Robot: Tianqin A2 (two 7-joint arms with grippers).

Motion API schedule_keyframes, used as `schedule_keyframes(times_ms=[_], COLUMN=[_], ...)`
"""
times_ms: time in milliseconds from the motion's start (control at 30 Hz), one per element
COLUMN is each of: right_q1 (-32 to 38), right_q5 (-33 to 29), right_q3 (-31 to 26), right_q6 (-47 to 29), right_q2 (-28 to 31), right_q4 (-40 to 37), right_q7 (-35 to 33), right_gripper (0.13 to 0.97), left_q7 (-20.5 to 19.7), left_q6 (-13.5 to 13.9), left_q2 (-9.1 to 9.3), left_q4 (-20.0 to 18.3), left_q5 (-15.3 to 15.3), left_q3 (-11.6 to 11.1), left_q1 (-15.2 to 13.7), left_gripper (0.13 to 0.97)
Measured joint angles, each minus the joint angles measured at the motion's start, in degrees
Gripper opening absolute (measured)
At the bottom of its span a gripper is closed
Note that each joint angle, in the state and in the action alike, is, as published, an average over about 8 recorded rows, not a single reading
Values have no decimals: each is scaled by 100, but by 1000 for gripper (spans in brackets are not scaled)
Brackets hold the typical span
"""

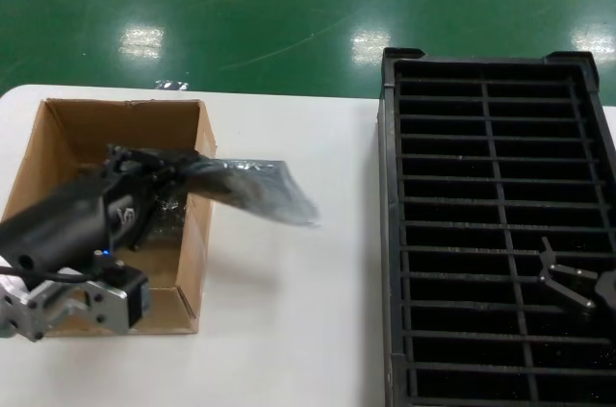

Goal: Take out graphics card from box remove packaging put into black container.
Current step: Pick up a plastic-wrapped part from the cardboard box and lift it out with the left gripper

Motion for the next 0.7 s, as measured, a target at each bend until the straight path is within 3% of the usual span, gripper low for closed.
schedule_keyframes(times_ms=[700], right_q1=[1], right_q5=[0], right_q3=[-3], right_q6=[3], right_q2=[-1], right_q4=[1], right_q7=[0], right_gripper=[966], left_q7=[62], left_q6=[-15], left_q2=[53], left_q4=[-41], left_q5=[-22], left_q3=[80], left_q1=[15], left_gripper=[139])
